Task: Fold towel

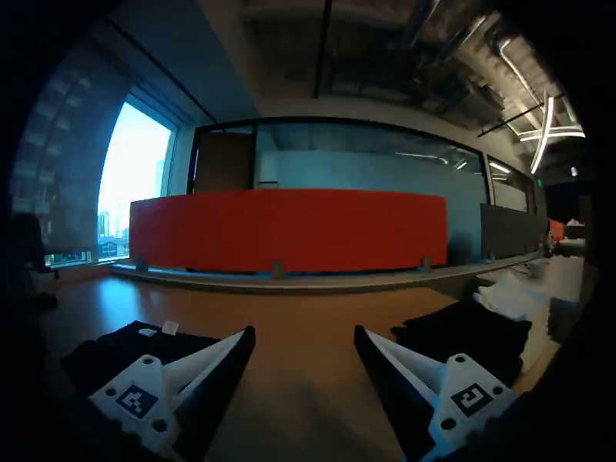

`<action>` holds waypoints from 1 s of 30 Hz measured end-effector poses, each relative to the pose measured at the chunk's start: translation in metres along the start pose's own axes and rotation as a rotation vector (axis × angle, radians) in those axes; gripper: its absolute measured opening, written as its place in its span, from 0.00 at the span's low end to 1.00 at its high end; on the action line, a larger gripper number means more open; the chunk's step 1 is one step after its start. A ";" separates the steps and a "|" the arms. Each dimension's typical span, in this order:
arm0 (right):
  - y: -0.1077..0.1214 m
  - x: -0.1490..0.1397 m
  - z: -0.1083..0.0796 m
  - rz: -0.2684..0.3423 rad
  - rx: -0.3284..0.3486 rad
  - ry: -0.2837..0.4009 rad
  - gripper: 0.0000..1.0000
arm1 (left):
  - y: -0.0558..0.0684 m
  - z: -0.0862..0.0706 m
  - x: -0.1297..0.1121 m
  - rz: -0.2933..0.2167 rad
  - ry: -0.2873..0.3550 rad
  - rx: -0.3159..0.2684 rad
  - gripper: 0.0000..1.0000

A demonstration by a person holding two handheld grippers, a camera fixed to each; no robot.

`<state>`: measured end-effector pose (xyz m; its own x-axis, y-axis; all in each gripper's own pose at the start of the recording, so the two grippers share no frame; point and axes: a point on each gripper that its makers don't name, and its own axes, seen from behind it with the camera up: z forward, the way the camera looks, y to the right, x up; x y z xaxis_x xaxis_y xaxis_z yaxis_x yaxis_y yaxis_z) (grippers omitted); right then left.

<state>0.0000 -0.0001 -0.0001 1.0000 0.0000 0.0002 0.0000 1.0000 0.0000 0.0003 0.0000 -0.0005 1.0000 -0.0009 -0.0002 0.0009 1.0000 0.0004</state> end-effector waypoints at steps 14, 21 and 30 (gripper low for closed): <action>-0.001 0.001 0.000 0.000 0.000 0.000 0.99 | 0.001 -0.001 -0.001 0.000 0.000 0.000 0.97; -0.001 0.001 0.000 0.000 0.000 0.000 0.99 | 0.001 0.000 -0.001 0.001 -0.001 0.000 0.97; -0.001 0.001 0.000 -0.001 -0.002 -0.010 0.99 | -0.002 0.000 0.000 -0.002 -0.019 0.015 0.97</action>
<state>0.0008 -0.0007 -0.0003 1.0000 -0.0010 0.0099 0.0010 1.0000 -0.0019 -0.0001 -0.0022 -0.0006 0.9998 -0.0029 0.0187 0.0026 0.9999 0.0156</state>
